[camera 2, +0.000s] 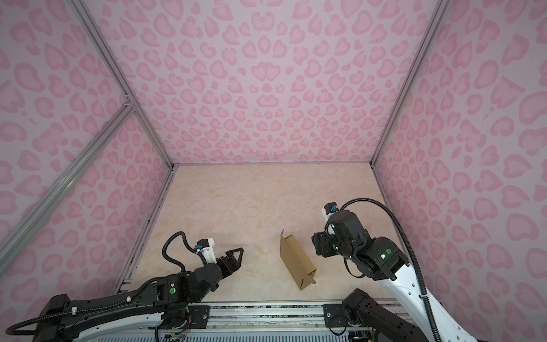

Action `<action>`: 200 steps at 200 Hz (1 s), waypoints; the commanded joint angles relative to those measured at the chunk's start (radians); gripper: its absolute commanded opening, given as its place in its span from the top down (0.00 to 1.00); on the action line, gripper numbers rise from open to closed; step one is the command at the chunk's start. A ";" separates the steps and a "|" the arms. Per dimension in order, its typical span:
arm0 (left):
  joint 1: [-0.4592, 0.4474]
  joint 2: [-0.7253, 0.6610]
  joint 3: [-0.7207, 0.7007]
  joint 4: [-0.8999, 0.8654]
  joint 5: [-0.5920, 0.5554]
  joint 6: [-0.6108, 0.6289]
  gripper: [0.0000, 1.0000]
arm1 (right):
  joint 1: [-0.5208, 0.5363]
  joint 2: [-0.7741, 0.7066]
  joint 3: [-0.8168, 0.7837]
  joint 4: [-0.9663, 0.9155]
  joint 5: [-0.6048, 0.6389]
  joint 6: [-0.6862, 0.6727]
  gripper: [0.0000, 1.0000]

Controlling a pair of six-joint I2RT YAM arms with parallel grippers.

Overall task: Assemble paper box
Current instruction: Turn over the paper box at the bottom-center of the table, then rotate the paper box at the center of the table.

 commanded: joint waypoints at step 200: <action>-0.001 0.635 0.233 0.433 0.254 0.018 0.08 | 0.120 -0.070 -0.498 0.200 0.114 0.567 0.25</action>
